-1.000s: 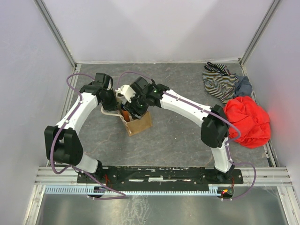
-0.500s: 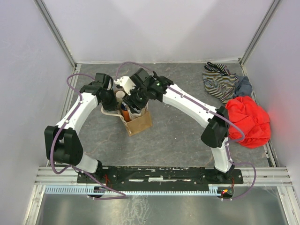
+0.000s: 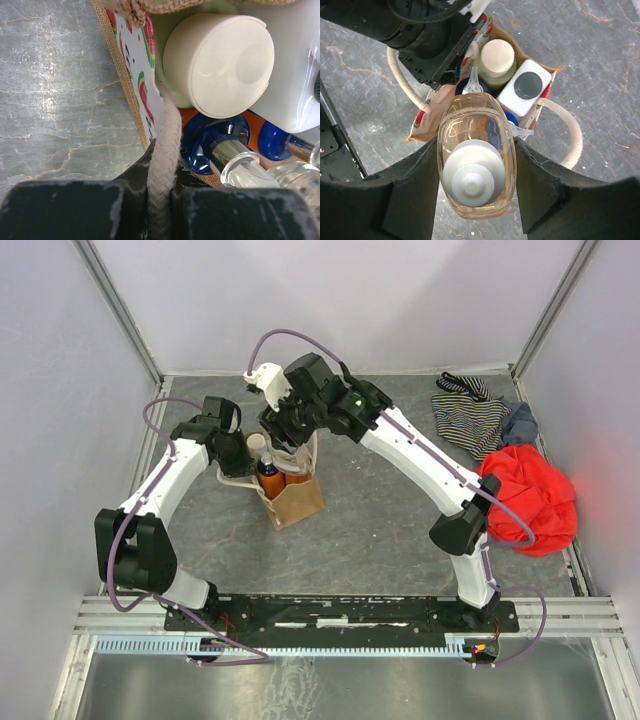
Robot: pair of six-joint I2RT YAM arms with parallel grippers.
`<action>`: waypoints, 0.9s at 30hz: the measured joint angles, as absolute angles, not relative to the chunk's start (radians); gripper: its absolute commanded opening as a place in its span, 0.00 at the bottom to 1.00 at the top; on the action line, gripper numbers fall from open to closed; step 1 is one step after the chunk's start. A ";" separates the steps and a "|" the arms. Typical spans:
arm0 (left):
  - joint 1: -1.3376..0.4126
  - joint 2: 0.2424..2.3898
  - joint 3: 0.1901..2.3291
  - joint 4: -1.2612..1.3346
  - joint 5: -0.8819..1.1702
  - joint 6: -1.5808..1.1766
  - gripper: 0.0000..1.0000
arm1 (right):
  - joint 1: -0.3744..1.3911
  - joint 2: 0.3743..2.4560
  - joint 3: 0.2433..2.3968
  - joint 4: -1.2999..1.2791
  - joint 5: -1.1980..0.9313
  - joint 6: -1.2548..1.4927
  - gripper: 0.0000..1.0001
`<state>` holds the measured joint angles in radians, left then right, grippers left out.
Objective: Take the personal care products out of the canvas bag
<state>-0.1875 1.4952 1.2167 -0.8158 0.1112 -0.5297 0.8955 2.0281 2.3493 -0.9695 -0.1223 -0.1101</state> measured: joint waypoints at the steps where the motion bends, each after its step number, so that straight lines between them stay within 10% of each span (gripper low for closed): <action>1: -0.187 1.495 1.216 -0.814 0.112 -0.530 0.07 | 0.894 2.028 2.354 -0.972 -0.115 -0.110 0.01; 27: -0.187 1.489 1.203 -0.796 0.125 -0.530 0.08 | 0.506 1.710 1.945 -0.854 -0.021 -0.071 0.01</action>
<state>-0.1871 1.4895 1.2030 -0.7963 0.1249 -0.5301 0.5056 1.7100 1.9450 -0.8536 -0.0208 -0.0711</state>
